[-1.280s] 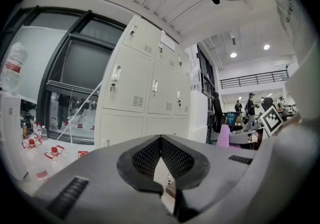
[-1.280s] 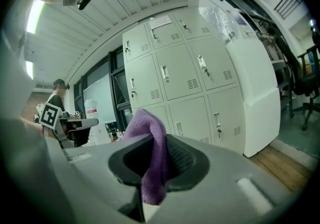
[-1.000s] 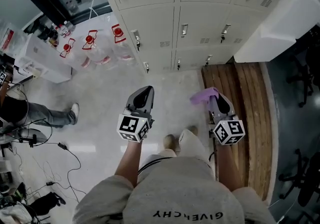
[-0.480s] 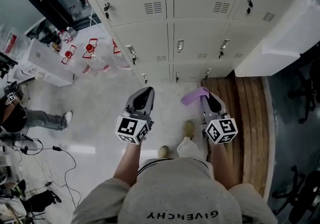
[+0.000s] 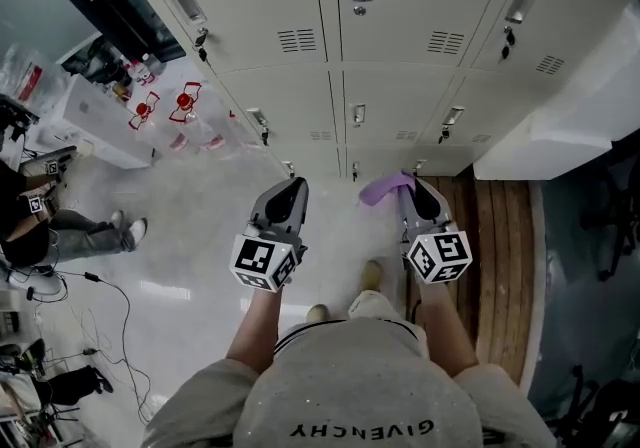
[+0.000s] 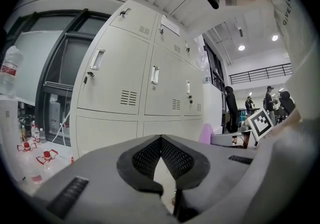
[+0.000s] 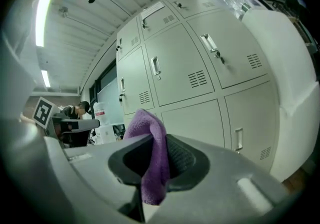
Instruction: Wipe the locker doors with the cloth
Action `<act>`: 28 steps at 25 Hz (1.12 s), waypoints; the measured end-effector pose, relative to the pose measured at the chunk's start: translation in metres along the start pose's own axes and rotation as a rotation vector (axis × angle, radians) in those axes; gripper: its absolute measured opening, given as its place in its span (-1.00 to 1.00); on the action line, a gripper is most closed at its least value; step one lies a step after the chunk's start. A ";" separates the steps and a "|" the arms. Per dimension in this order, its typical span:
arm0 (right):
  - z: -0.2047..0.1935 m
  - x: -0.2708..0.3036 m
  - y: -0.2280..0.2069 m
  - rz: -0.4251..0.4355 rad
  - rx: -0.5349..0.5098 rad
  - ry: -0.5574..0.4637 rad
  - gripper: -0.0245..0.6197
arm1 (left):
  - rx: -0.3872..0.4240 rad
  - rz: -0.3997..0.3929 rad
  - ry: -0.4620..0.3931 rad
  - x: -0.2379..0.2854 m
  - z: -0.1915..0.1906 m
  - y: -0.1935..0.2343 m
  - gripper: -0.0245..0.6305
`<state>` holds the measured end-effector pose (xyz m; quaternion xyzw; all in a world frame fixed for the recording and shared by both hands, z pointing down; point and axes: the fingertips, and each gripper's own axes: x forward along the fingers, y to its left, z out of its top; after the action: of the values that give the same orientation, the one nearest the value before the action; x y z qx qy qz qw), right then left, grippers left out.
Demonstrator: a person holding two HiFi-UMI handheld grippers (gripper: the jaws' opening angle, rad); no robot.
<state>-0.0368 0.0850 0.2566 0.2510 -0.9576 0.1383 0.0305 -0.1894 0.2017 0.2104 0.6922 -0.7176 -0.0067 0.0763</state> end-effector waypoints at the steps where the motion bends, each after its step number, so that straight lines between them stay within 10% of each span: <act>1: 0.002 0.005 -0.003 0.008 -0.003 0.000 -0.74 | -0.002 0.009 0.000 0.003 0.000 0.001 -0.93; 16: 0.027 0.105 -0.031 0.131 -0.112 -0.014 -0.73 | -0.046 0.108 0.006 0.065 -0.029 0.003 -0.93; 28: 0.048 0.191 -0.018 0.159 -0.408 -0.071 -0.73 | -0.014 0.046 -0.059 0.149 -0.025 0.031 -0.93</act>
<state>-0.1942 -0.0336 0.2395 0.1682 -0.9829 -0.0654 0.0362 -0.2215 0.0567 0.2531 0.6743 -0.7353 -0.0305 0.0601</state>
